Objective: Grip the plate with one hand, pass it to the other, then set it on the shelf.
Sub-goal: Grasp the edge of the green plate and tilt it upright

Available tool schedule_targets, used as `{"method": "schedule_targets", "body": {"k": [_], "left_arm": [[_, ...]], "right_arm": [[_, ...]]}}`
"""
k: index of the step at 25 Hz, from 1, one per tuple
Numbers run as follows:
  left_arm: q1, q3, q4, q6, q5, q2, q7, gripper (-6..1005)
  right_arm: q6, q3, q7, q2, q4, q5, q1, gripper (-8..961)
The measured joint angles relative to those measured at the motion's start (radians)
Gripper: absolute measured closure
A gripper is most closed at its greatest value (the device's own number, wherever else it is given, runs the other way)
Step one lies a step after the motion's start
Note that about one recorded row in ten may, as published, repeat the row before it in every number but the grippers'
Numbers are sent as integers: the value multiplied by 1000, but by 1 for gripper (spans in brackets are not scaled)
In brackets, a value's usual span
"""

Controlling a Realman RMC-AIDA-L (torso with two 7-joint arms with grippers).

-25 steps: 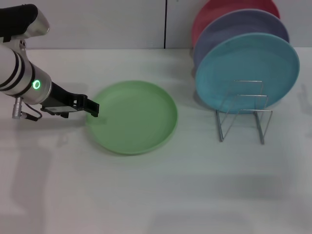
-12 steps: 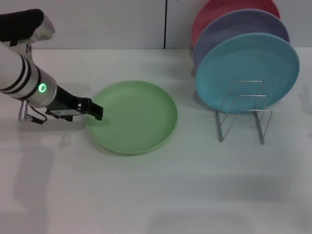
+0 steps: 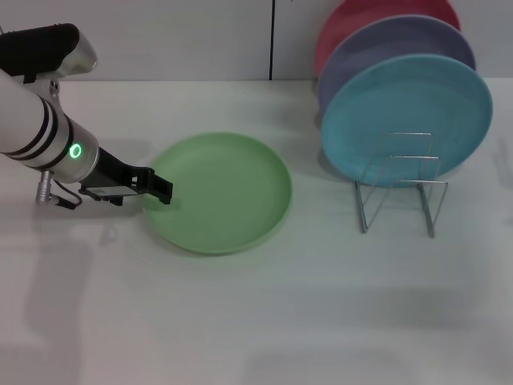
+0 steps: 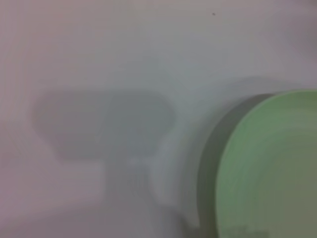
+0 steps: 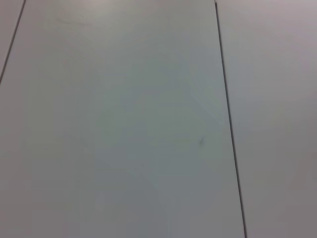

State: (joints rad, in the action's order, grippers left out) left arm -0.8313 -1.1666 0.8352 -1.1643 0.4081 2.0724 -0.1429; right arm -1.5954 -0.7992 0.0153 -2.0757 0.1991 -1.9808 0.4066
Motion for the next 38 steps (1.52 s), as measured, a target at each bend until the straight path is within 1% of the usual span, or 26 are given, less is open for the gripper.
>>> {"method": "schedule_targets", "body": {"k": [9, 16, 21, 26, 31, 38], "left_arm": [[-5, -4, -9, 6, 0, 0, -8, 259], [-31, -4, -60, 15, -7, 0, -15, 278], [-32, -4, -60, 15, -5, 0, -17, 291], [-36, -4, -59, 15, -3, 0, -23, 435], [-41, -4, -63, 14, -7, 0, -27, 450], [-42, -4, -63, 14, -4, 0, -24, 630]], "right_arm": [[0, -1, 0, 0, 0, 3, 2, 261], [0, -2, 0, 0, 0, 3, 3, 260], [0, -2, 0, 0, 0, 4, 3, 261], [0, -2, 0, 0, -2, 4, 3, 261], [0, -2, 0, 0, -3, 3, 3, 260], [0, -2, 0, 0, -3, 2, 3, 260]]}}
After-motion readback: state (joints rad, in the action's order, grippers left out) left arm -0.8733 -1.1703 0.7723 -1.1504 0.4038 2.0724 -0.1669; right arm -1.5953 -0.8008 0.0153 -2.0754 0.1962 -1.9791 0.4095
